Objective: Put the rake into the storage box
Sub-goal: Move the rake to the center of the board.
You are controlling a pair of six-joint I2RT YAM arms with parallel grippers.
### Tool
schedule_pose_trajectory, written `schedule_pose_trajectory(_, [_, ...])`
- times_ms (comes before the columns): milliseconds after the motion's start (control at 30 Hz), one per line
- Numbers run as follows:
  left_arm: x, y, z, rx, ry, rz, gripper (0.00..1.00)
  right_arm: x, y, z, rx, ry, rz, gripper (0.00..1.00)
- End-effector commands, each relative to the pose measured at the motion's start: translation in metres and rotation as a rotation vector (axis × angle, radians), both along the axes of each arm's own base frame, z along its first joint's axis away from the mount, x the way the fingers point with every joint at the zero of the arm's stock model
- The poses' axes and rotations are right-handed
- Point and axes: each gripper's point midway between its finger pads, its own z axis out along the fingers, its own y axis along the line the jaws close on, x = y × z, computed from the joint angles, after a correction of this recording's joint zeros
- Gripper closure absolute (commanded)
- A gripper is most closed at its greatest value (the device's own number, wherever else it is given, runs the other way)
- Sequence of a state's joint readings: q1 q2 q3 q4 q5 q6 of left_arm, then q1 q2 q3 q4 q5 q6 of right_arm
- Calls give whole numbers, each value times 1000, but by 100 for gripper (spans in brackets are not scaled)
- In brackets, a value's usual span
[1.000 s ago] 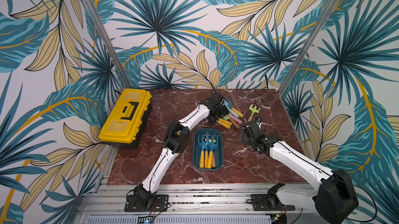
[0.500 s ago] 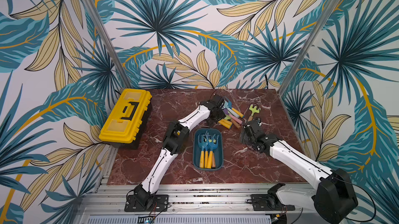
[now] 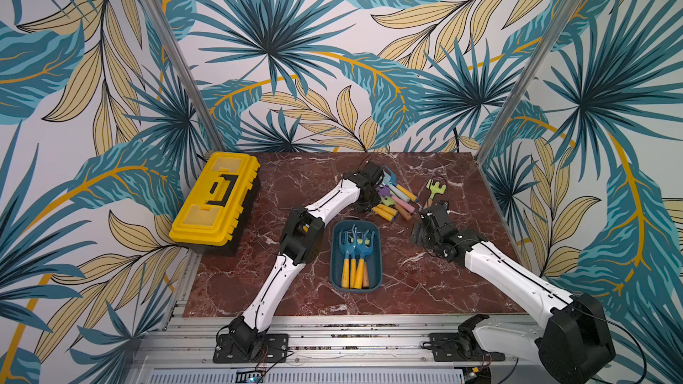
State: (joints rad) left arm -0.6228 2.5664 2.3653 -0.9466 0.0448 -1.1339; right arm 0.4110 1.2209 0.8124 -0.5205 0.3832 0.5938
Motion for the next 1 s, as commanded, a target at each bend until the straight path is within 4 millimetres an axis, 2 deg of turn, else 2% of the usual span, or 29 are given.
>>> schedule_pose_trajectory(0, [9, 30, -19, 89, 26, 37, 68, -2, -1, 3, 13, -14, 5, 8])
schedule_pose_trajectory(67, [12, 37, -19, 105, 23, 40, 73, -2, -2, 3, 15, -14, 4, 8])
schedule_pose_trajectory(300, [25, 57, -18, 139, -1, 43, 76, -3, -4, 5, 23, -19, 0, 8])
schedule_pose_trajectory(467, [39, 86, -17, 198, -27, 61, 76, -4, -5, 6, 26, -23, -4, 8])
schedule_pose_trajectory(700, [53, 137, -13, 268, -20, 76, 78, -4, -6, 7, 34, -28, -6, 8])
schedule_pose_trajectory(833, [56, 159, -4, 288, -24, 52, 79, -5, -6, 6, 36, -24, -7, 8])
schedule_pose_trajectory(967, [51, 177, 9, 291, -16, 14, 78, -5, -6, 4, 36, -17, -7, 8])
